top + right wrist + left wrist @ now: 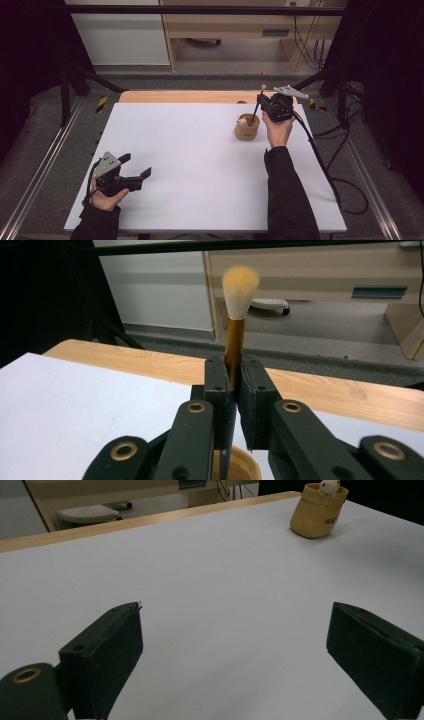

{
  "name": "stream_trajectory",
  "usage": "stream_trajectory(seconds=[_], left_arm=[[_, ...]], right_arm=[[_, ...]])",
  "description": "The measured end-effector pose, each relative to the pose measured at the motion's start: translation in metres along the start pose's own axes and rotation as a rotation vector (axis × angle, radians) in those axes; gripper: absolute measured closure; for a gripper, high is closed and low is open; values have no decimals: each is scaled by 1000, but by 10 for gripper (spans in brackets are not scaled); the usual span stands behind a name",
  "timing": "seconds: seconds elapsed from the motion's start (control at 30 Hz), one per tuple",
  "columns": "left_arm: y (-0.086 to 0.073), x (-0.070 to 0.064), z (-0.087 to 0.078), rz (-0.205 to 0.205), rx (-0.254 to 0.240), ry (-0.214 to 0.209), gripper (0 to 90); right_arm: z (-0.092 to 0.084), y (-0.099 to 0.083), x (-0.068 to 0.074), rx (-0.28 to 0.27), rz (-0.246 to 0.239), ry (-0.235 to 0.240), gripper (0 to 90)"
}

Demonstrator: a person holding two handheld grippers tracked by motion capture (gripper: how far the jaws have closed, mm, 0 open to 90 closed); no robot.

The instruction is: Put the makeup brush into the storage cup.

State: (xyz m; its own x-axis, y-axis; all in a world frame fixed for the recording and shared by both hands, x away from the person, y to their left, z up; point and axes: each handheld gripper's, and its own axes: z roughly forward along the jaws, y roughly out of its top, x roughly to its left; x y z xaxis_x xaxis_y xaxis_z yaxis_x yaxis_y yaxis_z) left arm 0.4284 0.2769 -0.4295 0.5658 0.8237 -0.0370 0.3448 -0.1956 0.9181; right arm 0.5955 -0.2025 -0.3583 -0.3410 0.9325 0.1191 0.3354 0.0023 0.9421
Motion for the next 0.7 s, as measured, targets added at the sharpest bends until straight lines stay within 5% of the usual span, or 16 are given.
stream_trajectory(seconds=[0.7], left_arm=[[0,0,0,6,5,0,75]], right_arm=[[15,-26,-5,80,39,15,836]])
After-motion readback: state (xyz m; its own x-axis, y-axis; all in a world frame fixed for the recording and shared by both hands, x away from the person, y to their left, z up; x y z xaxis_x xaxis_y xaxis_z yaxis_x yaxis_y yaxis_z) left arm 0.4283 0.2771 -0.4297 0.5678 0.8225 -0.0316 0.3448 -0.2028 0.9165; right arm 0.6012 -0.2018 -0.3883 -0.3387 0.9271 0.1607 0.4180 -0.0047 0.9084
